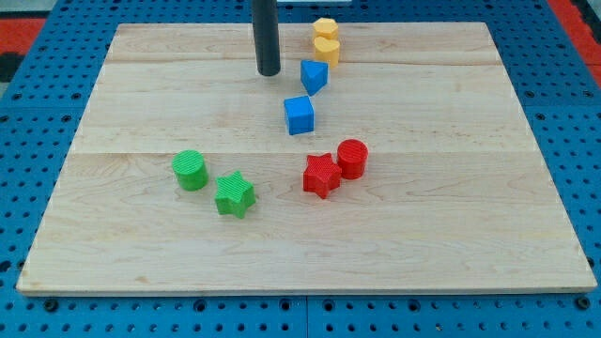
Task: Move the blue cube slightly towards blue triangle
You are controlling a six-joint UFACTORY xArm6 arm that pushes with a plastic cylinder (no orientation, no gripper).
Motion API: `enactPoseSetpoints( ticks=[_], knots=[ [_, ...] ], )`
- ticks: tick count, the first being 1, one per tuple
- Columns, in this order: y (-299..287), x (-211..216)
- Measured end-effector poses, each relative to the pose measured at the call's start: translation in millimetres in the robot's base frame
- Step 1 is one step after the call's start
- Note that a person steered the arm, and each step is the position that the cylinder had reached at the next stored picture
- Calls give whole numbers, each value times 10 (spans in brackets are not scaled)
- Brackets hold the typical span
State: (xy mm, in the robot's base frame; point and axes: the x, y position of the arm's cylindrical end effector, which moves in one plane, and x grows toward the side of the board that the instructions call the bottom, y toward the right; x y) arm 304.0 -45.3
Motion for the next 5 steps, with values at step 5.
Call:
enactPoseSetpoints(
  ticks=[5],
  knots=[
    [267,662]
  ],
)
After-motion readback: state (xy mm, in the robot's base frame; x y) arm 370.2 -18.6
